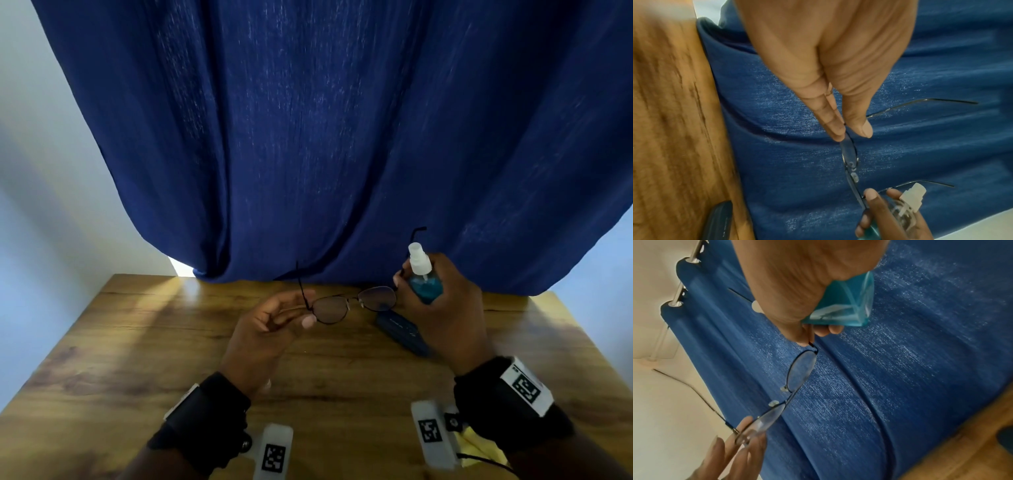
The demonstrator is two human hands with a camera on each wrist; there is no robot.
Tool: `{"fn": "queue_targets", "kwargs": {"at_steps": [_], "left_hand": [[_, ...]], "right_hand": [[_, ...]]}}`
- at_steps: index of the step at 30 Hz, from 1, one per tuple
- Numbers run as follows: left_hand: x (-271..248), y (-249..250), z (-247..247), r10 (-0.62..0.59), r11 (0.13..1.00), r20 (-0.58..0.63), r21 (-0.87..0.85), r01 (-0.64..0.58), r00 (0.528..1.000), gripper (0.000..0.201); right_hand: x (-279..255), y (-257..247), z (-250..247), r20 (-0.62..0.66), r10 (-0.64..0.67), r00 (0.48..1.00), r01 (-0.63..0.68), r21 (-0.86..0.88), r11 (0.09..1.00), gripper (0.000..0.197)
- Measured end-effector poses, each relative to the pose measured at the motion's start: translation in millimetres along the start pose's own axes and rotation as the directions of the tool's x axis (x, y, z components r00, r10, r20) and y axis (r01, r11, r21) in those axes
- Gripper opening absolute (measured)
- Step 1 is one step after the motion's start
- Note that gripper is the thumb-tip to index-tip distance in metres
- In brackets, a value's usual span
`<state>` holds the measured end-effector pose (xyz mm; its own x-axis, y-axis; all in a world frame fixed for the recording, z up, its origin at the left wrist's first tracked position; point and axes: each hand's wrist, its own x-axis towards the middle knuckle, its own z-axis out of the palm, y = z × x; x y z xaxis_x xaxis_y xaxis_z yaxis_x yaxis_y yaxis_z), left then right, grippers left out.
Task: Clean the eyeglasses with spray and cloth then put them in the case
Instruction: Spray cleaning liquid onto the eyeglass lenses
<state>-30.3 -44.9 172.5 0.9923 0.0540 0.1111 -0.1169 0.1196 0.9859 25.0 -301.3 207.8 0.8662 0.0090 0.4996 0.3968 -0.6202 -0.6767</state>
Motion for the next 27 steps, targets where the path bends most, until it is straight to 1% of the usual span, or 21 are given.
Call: {"fn": "queue_targets", "kwargs": {"at_steps": [2, 5, 6, 8, 9, 10, 11, 12, 13, 14, 15, 16, 19, 22, 24, 25, 27], "left_hand": [[-1.8, -0.5, 1.5, 0.032, 0.999, -0.037, 0.034, -0.031, 0.999, 0.032], [0.0, -1.8, 4.7, 0.098, 0.993, -0.144, 0.080, -0.087, 0.985, 0.024], [1.9, -1.9, 4.7, 0.134, 0.987, -0.182, 0.114, -0.115, 0.974, 0.020], [6.6, -3.0, 0.2, 0.250, 0.954, -0.248, 0.227, -0.194, 0.936, 0.013], [8.3, -3.8, -2.7, 0.304, 0.930, -0.258, 0.291, -0.226, 0.917, 0.011], [9.9, -4.1, -5.6, 0.346, 0.904, -0.262, 0.350, -0.246, 0.901, 0.009], [10.9, -4.2, -7.2, 0.384, 0.878, -0.258, 0.399, -0.264, 0.887, 0.007], [12.0, -4.9, -8.4, 0.419, 0.851, -0.252, 0.443, -0.280, 0.872, 0.005], [12.8, -5.6, -9.1, 0.446, 0.831, -0.251, 0.472, -0.294, 0.859, 0.004], [14.3, -6.1, -9.7, 0.466, 0.815, -0.248, 0.493, -0.303, 0.849, 0.004], [14.5, -7.3, -10.2, 0.482, 0.801, -0.241, 0.511, -0.312, 0.842, 0.004], [15.7, -8.3, -10.4, 0.499, 0.784, -0.231, 0.531, -0.321, 0.835, 0.004], [19.0, -14.4, -13.4, 0.500, 0.771, -0.225, 0.555, -0.312, 0.836, 0.003], [19.3, -18.8, -18.0, 0.498, 0.770, -0.231, 0.561, -0.304, 0.836, 0.013], [19.5, -19.2, -21.8, 0.484, 0.788, -0.247, 0.541, -0.295, 0.839, 0.011], [19.3, -18.8, -23.4, 0.482, 0.794, -0.254, 0.532, -0.295, 0.838, 0.009], [19.4, -18.4, -25.7, 0.484, 0.801, -0.260, 0.517, -0.303, 0.836, 0.007]], "right_hand": [[-2.2, -0.2, 1.1, 0.004, -0.001, 1.000, 0.001, -0.004, 1.000, 0.023], [-4.0, -5.5, 2.8, 0.033, 0.015, 0.999, -0.016, 0.045, 0.999, 0.023], [-5.6, -8.4, 2.0, 0.046, 0.028, 0.999, -0.031, 0.082, 0.996, 0.026], [-12.4, -14.4, -0.4, 0.089, 0.063, 0.994, -0.076, 0.155, 0.985, 0.037], [-19.3, -15.3, -1.3, 0.131, 0.081, 0.988, -0.104, 0.179, 0.978, 0.041], [-26.4, -15.0, -0.9, 0.198, 0.093, 0.976, -0.132, 0.195, 0.972, 0.044], [-34.2, -14.6, 0.2, 0.291, 0.099, 0.952, -0.164, 0.208, 0.964, 0.047], [-41.2, -13.8, 3.1, 0.396, 0.095, 0.913, -0.189, 0.207, 0.960, 0.050], [-47.1, -11.9, 8.8, 0.486, 0.065, 0.872, -0.170, 0.176, 0.970, 0.051], [-50.3, -11.3, 14.8, 0.539, 0.028, 0.842, -0.110, 0.121, 0.986, 0.050], [-51.6, -12.9, 20.7, 0.560, -0.007, 0.829, -0.046, 0.080, 0.996, 0.047], [-49.2, -18.0, 25.1, 0.557, -0.048, 0.829, 0.010, 0.071, 0.997, 0.046], [-33.0, -37.3, 33.9, 0.494, -0.146, 0.857, 0.087, 0.140, 0.986, 0.046], [-17.3, -56.2, 35.7, 0.343, -0.245, 0.907, 0.199, 0.165, 0.966, 0.046], [-13.7, -62.8, 39.4, 0.256, -0.288, 0.923, 0.253, 0.161, 0.954, 0.046], [-13.7, -63.6, 44.0, 0.254, -0.286, 0.924, 0.252, 0.159, 0.955, 0.045], [-15.6, -62.4, 55.4, 0.320, -0.249, 0.914, 0.217, 0.133, 0.967, 0.042]]}}
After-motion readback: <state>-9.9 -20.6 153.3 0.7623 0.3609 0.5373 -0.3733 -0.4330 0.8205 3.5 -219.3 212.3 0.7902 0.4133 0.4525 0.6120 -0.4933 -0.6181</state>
